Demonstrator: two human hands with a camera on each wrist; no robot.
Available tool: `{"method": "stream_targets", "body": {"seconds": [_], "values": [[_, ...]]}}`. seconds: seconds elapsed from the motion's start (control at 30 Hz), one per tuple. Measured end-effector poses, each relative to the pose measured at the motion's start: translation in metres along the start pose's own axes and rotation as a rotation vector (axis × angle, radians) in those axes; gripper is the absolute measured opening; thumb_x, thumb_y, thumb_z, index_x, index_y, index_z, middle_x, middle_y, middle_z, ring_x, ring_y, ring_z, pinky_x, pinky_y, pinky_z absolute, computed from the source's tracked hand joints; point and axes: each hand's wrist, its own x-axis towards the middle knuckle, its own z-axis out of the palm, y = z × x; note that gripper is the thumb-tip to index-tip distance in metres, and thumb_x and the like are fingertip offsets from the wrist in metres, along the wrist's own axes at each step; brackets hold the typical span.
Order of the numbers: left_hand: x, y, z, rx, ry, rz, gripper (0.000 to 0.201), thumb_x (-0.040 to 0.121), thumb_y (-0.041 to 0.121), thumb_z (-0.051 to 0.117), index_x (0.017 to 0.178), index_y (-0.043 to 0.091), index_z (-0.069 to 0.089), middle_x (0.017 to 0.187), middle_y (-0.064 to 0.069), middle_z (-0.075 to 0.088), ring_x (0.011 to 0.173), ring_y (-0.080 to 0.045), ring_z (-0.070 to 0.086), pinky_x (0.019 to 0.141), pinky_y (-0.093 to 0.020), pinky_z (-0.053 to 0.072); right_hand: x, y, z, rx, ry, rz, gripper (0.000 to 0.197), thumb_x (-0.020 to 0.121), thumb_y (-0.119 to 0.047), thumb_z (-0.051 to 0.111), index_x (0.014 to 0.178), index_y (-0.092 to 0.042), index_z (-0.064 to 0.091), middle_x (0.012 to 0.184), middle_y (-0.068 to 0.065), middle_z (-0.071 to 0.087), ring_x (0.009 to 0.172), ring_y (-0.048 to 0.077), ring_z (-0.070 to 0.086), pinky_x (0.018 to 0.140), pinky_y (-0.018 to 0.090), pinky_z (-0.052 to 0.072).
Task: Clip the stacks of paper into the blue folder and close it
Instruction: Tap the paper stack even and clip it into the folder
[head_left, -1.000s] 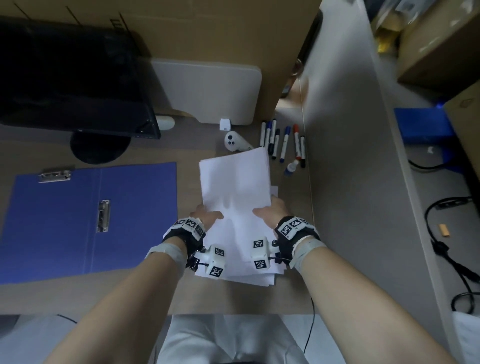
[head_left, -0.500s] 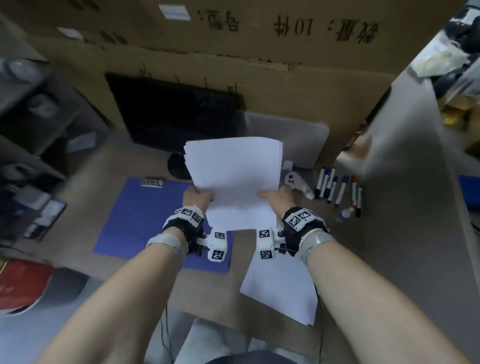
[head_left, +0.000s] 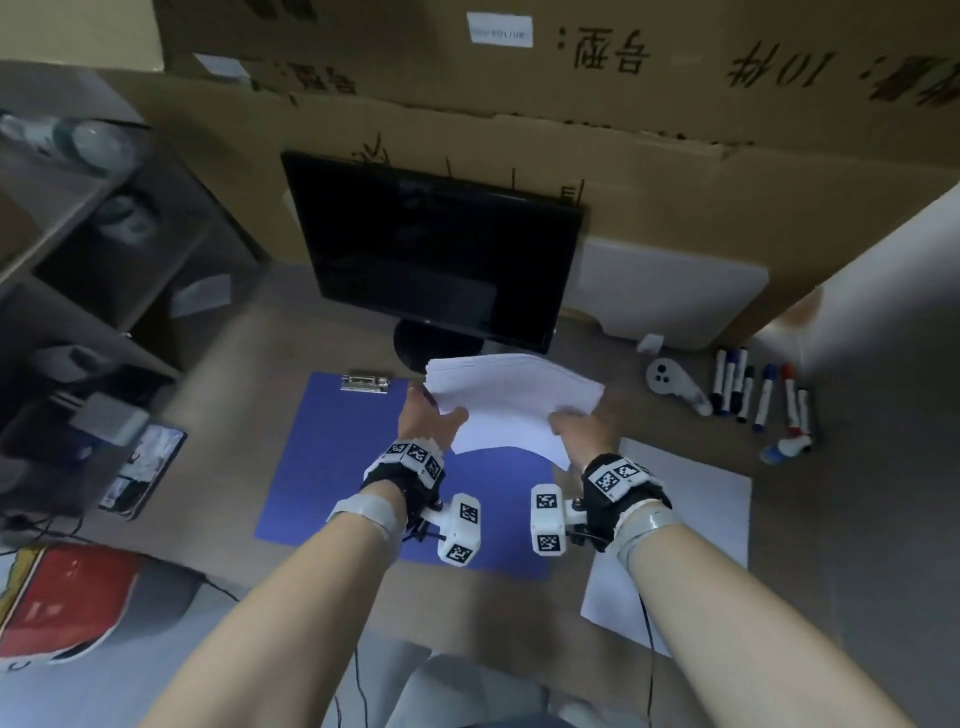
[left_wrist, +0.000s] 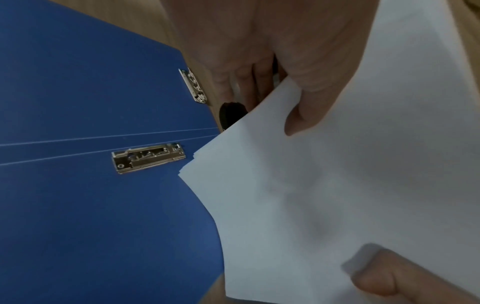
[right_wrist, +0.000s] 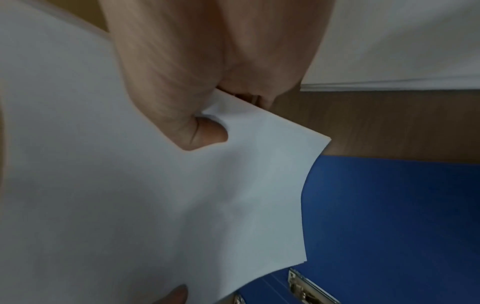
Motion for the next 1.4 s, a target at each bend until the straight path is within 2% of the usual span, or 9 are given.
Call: {"method": "stream_targets", "body": {"seconds": [0.1, 0.43, 0.6, 0.77, 0.97, 1.03, 1.17, 1.3, 1.4], "values": [[0.014, 0.004, -0.003, 0.018, -0.073, 0.034, 0.062, 0.081, 0.018, 0.069, 0.134, 0.006, 0.040, 0.122, -0.009, 0.055, 0.116, -0.030, 0.055, 0.088, -0.034, 0.044, -0.004, 0.000, 0.005, 0.107, 0.144, 0.014, 0.022, 0.081, 0.005, 0.062, 0.069, -0.007, 0.048, 0.073, 0.003, 0.052, 0.069, 0.021, 0.048, 0.071, 0.032, 0.040], [0.039, 0.002, 0.003, -0.110, -0.153, 0.100, 0.058, 0.073, 0.026, 0.075, 0.126, 0.016, 0.051, 0.107, 0.000, 0.063, 0.098, -0.023, 0.061, 0.088, -0.035, 0.050, 0.007, 0.004, 0.015, 0.134, 0.189, 0.052, 0.025, 0.064, -0.003, 0.064, 0.088, -0.001, 0.059, 0.086, 0.009, 0.057, 0.077, 0.025, 0.053, 0.066, 0.033, 0.045], [0.033, 0.002, 0.009, 0.026, -0.283, 0.141, 0.051, 0.077, 0.018, 0.073, 0.126, 0.013, 0.059, 0.116, -0.006, 0.067, 0.105, -0.026, 0.063, 0.081, -0.029, 0.046, 0.011, 0.001, 0.015, 0.051, 0.155, 0.105, 0.019, 0.066, -0.008, 0.066, 0.069, -0.007, 0.048, 0.077, 0.007, 0.046, 0.069, 0.021, 0.039, 0.062, 0.035, 0.034], [0.022, 0.012, 0.019, -0.068, -0.159, 0.024, 0.043, 0.079, 0.014, 0.070, 0.119, 0.001, 0.062, 0.107, -0.015, 0.069, 0.090, -0.028, 0.063, 0.075, -0.028, 0.045, 0.019, 0.003, 0.014, 0.185, 0.187, 0.037, 0.011, 0.070, -0.003, 0.068, 0.063, -0.009, 0.061, 0.070, 0.002, 0.062, 0.071, 0.021, 0.055, 0.066, 0.033, 0.044], [0.004, 0.017, 0.024, -0.371, -0.076, -0.099, 0.043, 0.069, 0.021, 0.084, 0.101, -0.001, 0.066, 0.081, -0.002, 0.066, 0.085, -0.025, 0.063, 0.073, -0.031, 0.048, 0.015, 0.017, 0.004, 0.203, 0.107, 0.066, 0.019, 0.069, -0.009, 0.076, 0.082, -0.001, 0.065, 0.081, 0.006, 0.065, 0.076, 0.023, 0.059, 0.067, 0.031, 0.045], [-0.008, 0.025, 0.020, -0.398, -0.029, -0.036, 0.050, 0.071, 0.034, 0.082, 0.106, 0.004, 0.062, 0.087, -0.002, 0.065, 0.088, -0.024, 0.061, 0.071, -0.029, 0.047, 0.009, 0.011, 0.002, 0.199, 0.066, 0.041, 0.042, 0.068, -0.023, 0.085, 0.095, -0.006, 0.058, 0.089, 0.002, 0.064, 0.080, 0.021, 0.060, 0.075, 0.032, 0.047], [-0.018, 0.050, 0.016, -0.527, 0.017, -0.035, 0.081, 0.082, 0.049, 0.066, 0.144, 0.008, 0.035, 0.127, -0.004, 0.056, 0.121, -0.022, 0.050, 0.092, -0.034, 0.039, -0.002, -0.019, 0.003, 0.307, 0.055, -0.094, 0.055, 0.071, -0.047, 0.082, 0.110, -0.016, 0.059, 0.099, -0.004, 0.065, 0.090, 0.016, 0.060, 0.085, 0.032, 0.044], [-0.012, 0.055, 0.016, -0.580, 0.067, -0.059, 0.079, 0.082, 0.048, 0.065, 0.144, 0.007, 0.037, 0.123, -0.007, 0.058, 0.116, -0.030, 0.052, 0.098, -0.041, 0.041, 0.002, -0.030, 0.005, 0.432, 0.157, -0.112, 0.044, 0.074, -0.057, 0.073, 0.095, -0.019, 0.067, 0.097, -0.002, 0.070, 0.094, 0.019, 0.062, 0.084, 0.032, 0.044], [-0.009, 0.053, 0.013, -0.544, 0.086, -0.046, 0.077, 0.082, 0.043, 0.063, 0.145, 0.009, 0.036, 0.141, -0.020, 0.049, 0.129, -0.037, 0.047, 0.100, -0.045, 0.040, 0.007, -0.027, 0.005, 0.452, 0.213, -0.098, 0.061, 0.075, -0.054, 0.071, 0.118, -0.011, 0.063, 0.112, 0.000, 0.065, 0.110, 0.022, 0.058, 0.094, 0.032, 0.041]]}}
